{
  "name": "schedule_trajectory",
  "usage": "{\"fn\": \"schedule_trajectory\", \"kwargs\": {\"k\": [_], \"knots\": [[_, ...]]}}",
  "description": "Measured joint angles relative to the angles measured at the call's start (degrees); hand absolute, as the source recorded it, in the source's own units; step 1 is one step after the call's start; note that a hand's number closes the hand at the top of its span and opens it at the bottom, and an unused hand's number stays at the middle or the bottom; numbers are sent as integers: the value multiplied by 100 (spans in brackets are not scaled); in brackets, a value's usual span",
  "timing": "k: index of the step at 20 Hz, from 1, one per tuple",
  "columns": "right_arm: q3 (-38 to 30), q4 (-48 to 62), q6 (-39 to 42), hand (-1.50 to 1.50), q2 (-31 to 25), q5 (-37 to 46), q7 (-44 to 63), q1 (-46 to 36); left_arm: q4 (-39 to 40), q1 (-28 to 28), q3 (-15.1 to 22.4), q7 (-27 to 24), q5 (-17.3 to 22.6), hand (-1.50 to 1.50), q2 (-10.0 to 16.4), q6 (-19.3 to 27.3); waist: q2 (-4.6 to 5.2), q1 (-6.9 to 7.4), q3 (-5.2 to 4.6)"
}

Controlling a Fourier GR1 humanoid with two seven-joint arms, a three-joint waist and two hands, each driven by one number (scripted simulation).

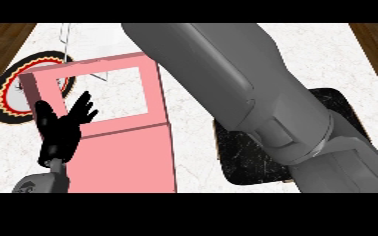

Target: Pick the can from the tray and place it in the tiered shelf

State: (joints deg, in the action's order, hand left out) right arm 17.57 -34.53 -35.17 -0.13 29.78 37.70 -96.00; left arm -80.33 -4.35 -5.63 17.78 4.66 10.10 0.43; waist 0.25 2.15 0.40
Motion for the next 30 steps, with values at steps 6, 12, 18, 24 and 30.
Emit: {"fn": "schedule_trajectory", "kwargs": {"k": [6,12,18,24,30], "knots": [[-410,-460,-626,-150,9,-677,-378,177,18,-29,-22,29,59,0,30,-103,3,0,-6],[-925,-844,-1143,-150,-69,-1058,-762,305,-90,113,-37,33,15,0,2,-33,-19,-70,-3],[-1163,-1045,-1562,-150,-407,-729,-484,435,-114,210,-125,40,17,0,12,11,-67,-210,5],[-1504,-1907,-1679,-150,-921,-691,-176,1091,-105,298,-226,-58,74,0,24,-18,-104,-338,17],[-1716,-3345,-1286,-150,-1465,-1059,47,2179,-101,317,-271,-103,144,0,39,-108,-103,-368,22]]}}
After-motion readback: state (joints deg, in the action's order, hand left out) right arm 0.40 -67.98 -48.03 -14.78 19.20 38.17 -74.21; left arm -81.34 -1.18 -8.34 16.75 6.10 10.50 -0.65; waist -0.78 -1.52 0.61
